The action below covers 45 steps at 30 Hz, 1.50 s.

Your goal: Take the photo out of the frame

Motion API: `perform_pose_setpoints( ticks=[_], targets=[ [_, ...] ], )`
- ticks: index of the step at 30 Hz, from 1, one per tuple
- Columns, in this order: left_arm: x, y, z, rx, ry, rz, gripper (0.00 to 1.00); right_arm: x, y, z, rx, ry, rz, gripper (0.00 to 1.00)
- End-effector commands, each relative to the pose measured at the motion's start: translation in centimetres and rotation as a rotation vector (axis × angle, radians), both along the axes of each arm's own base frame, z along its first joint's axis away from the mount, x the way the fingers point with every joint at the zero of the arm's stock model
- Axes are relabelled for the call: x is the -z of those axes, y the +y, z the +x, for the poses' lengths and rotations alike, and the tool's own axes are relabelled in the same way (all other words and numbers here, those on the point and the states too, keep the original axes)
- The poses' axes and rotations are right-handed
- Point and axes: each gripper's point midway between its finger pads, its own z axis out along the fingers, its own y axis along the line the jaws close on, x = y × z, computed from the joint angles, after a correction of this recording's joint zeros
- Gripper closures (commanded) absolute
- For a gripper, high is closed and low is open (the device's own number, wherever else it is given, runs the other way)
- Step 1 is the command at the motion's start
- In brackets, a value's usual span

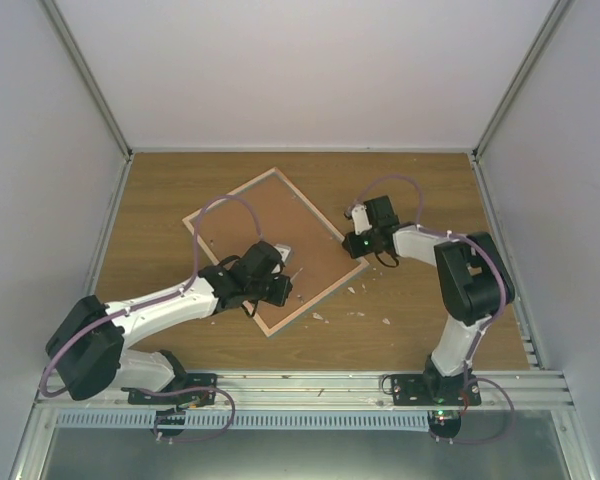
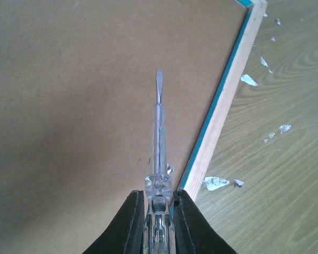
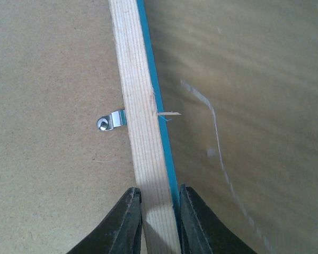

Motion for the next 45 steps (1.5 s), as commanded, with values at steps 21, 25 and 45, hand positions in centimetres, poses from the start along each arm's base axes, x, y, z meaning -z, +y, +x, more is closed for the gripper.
perform_pose_setpoints(
  ticks=[21, 25, 45],
  targets=[
    [0.4, -9.6, 0.0, 0.210, -0.008, -0.026, 1.00, -0.5, -2.0, -12.7, 0.229, 0.095, 0.103, 0.73],
    [1.2, -10.5, 0.3, 0.225, 0.007, -0.015, 1.00, -1.4, -2.0, -11.7, 0.230, 0.046, 0.103, 0.71],
    [3.8, -12.4, 3.0, 0.217, 0.000, 0.085, 1.00, 0.6, -1.2, -11.7, 0.199, 0.089, 0.104, 0.81]
  ],
)
